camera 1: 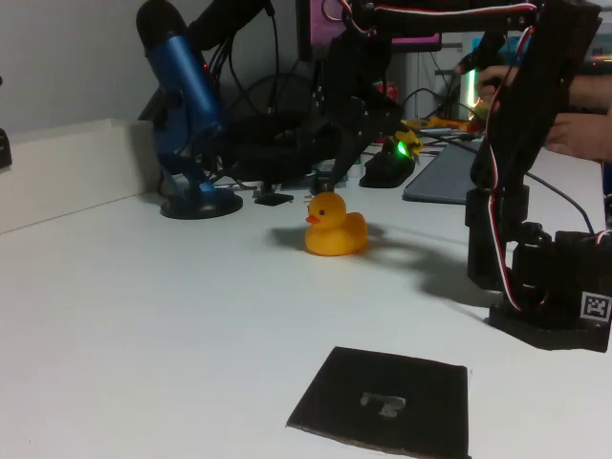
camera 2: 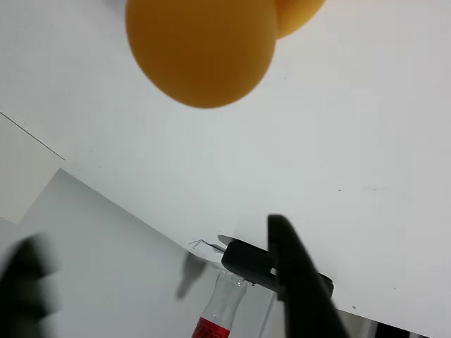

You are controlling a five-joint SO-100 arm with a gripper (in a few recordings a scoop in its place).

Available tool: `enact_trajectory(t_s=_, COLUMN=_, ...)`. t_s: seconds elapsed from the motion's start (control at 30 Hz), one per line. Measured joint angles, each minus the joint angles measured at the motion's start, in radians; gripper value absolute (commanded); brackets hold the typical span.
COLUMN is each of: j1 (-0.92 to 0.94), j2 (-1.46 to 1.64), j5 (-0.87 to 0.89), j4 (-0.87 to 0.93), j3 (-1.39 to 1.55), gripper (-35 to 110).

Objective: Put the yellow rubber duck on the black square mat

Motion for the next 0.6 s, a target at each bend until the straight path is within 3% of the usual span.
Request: enact_trajectory(t_s=0.6, j1=0.0, j2=-0.006, j5=0.0, j4=0.0, j3=-0.156, gripper=46)
